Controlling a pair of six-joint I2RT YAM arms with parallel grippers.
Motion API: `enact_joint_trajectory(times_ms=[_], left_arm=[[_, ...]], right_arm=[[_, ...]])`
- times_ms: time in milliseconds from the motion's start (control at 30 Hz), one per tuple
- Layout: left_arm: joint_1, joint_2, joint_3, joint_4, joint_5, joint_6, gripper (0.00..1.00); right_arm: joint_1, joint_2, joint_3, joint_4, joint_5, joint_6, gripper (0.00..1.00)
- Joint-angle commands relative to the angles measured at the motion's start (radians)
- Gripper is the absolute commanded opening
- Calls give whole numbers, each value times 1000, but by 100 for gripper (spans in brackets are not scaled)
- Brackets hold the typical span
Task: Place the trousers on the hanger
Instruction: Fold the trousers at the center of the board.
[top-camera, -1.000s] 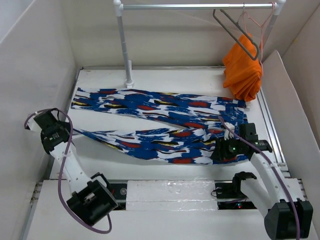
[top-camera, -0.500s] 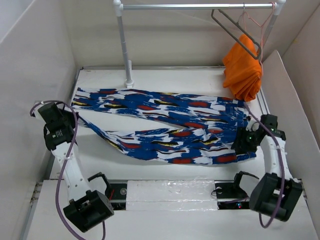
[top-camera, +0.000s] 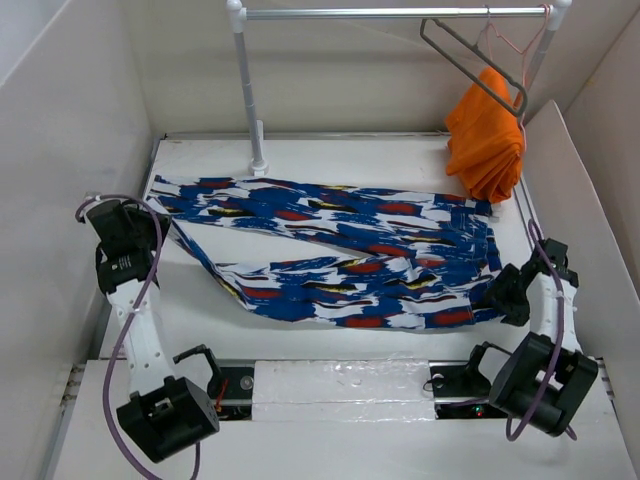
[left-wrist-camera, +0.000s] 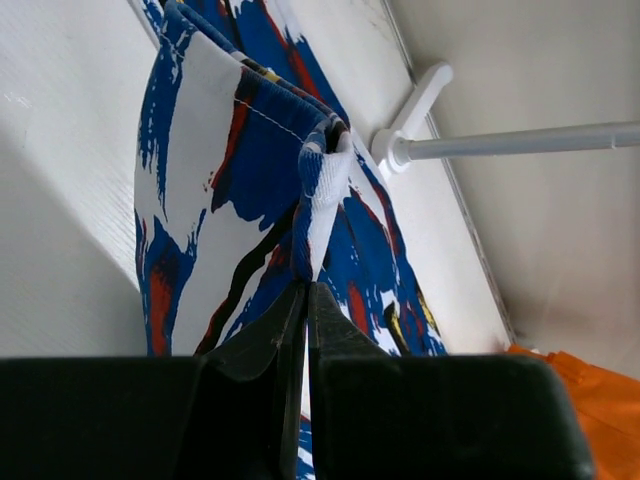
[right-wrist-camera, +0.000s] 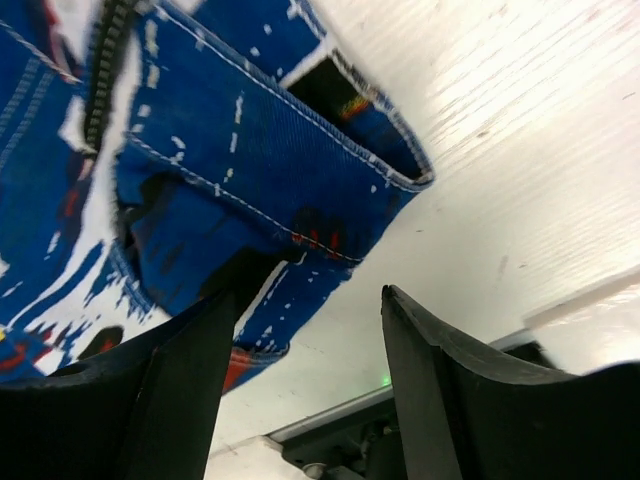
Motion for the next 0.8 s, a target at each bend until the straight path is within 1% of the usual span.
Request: enact_joint_trajectory(times_ms=[0, 133, 167, 233, 267, 300, 333, 367, 400, 433, 467, 500, 567, 633, 700, 733, 767], left_arm=[[-23, 15, 67, 35, -65, 36, 0], [-23, 73, 84, 41, -67, 30, 0], [-23, 79, 95, 40, -76, 28, 0], [-23, 91, 109, 32, -90, 30, 0], [-23, 96, 110, 32, -108, 30, 0], [-23, 98, 110, 29, -116, 30, 0], [-23, 99, 109, 32, -122, 30, 0], [-23, 101, 104, 32, -142, 31, 0], [-23, 102, 101, 33, -153, 33, 0], [-23, 110, 103, 35, -160, 36, 0], [-23, 113, 112, 29, -179, 34, 0], [-11, 119, 118, 27, -182, 34, 0], [-1, 136, 139, 24, -199, 33, 0], [-1, 174, 167, 4, -211, 36, 0], [-1, 206, 213, -23, -237, 48, 0], [-1, 241, 224, -31, -273, 54, 0], [-1, 254, 241, -36, -303, 57, 0]], right_arm=[[27, 31, -51, 69, 47, 116, 66], [27, 25, -103, 134, 39, 162, 62], [27, 34, -109, 186, 30, 166, 60], [37, 60, -112, 220, 21, 168, 52], [37, 84, -105, 226, 21, 159, 50], [37, 131, -98, 228, 22, 142, 46], [61, 150, -89, 224, 30, 133, 34], [72, 161, -62, 214, 37, 125, 11], [84, 157, -45, 202, 47, 102, 7], [96, 144, -22, 183, 91, 93, 4], [108, 126, 6, 125, 115, 79, 0], [119, 106, 61, 90, 134, 53, 0], [119, 28, 105, 27, 157, 28, 0], [119, -30, 167, 16, 160, 13, 0], [119, -25, 220, 7, 163, -37, 0], [131, 24, 283, 4, 163, -51, 0], [142, 53, 309, -3, 162, -59, 0]])
